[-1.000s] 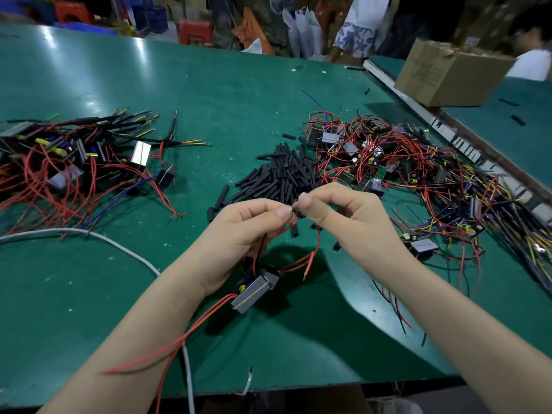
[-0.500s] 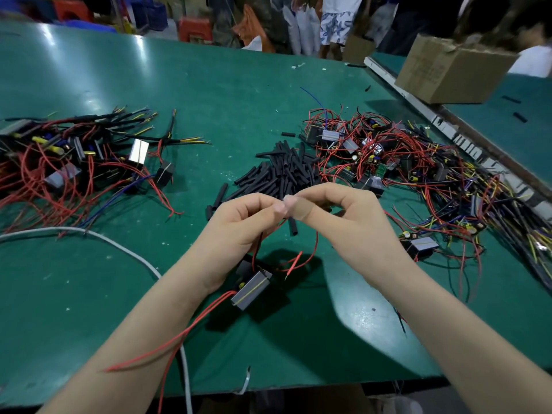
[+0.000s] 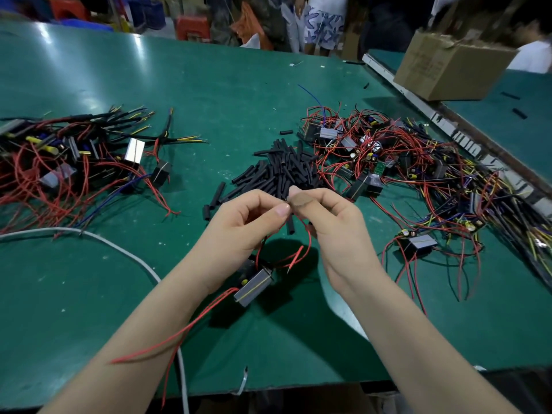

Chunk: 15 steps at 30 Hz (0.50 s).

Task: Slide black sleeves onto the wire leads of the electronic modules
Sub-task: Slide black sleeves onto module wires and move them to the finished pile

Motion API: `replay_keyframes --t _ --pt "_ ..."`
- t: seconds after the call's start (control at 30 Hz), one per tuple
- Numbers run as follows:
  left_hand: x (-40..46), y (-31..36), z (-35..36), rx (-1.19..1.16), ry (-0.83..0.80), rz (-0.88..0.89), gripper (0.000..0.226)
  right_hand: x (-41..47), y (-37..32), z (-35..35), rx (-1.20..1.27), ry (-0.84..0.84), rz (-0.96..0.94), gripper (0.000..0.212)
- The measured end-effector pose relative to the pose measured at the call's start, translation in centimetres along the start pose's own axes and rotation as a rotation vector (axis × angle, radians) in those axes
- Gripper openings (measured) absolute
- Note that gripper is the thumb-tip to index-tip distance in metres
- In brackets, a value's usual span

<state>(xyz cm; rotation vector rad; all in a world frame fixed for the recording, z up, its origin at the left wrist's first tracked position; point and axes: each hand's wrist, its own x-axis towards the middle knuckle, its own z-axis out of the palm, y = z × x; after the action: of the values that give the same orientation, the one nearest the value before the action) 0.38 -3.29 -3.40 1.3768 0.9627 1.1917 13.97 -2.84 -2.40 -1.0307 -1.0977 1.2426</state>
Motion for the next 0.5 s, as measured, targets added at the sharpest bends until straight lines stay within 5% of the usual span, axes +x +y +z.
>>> replay_keyframes --t 0.1,0.23,0.5 --pt "0.2 -0.5 0.0 0.149 0.036 0.032 0.01 0.2 0.5 0.2 0.015 0.062 0.049 0.021" --pt "0.2 -1.1 0.0 0.274 0.102 0.095 0.011 0.2 0.6 -0.2 -0.079 -0.054 0.12 0.018" --pt "0.1 -0.6 -0.1 0.158 0.071 0.059 0.023 0.9 -1.4 -3.4 -0.436 -0.138 -0.301 0.013"
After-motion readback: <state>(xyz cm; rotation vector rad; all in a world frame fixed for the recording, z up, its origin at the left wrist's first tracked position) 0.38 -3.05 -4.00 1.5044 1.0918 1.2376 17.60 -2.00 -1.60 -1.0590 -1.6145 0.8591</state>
